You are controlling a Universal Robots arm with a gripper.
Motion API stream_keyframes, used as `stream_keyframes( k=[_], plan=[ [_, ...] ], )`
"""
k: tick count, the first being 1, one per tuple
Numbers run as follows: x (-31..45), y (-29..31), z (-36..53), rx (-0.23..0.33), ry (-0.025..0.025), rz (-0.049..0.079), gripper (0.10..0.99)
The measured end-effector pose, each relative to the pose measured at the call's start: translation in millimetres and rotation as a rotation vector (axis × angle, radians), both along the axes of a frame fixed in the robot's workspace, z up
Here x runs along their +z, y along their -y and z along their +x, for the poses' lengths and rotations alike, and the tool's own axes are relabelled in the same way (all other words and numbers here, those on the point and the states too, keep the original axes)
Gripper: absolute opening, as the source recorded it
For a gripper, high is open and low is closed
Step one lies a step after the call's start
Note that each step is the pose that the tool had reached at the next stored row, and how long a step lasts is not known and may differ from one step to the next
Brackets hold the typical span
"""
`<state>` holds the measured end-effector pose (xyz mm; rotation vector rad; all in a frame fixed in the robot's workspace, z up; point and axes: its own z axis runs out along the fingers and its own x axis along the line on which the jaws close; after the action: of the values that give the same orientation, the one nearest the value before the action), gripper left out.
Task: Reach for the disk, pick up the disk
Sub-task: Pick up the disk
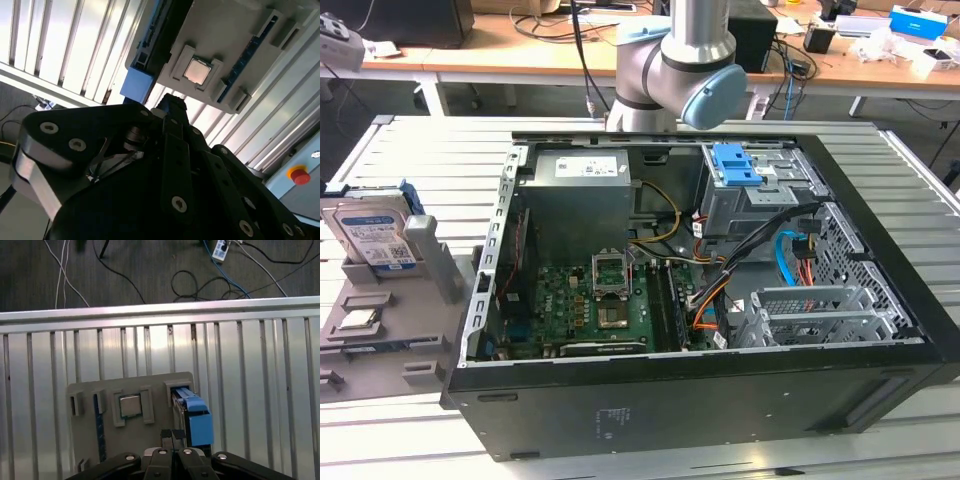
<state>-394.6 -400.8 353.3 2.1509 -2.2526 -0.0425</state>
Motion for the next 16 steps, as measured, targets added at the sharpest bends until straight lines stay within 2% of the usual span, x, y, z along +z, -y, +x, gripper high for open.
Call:
stream_keyframes(
  k=[5,16],
  plan=[
    [0.0,0.0,0.0,0.037,0.0000,0.000,0.106],
    [-0.1,0.0,0.0,0.039,0.0001,0.000,0.106]
  ],
)
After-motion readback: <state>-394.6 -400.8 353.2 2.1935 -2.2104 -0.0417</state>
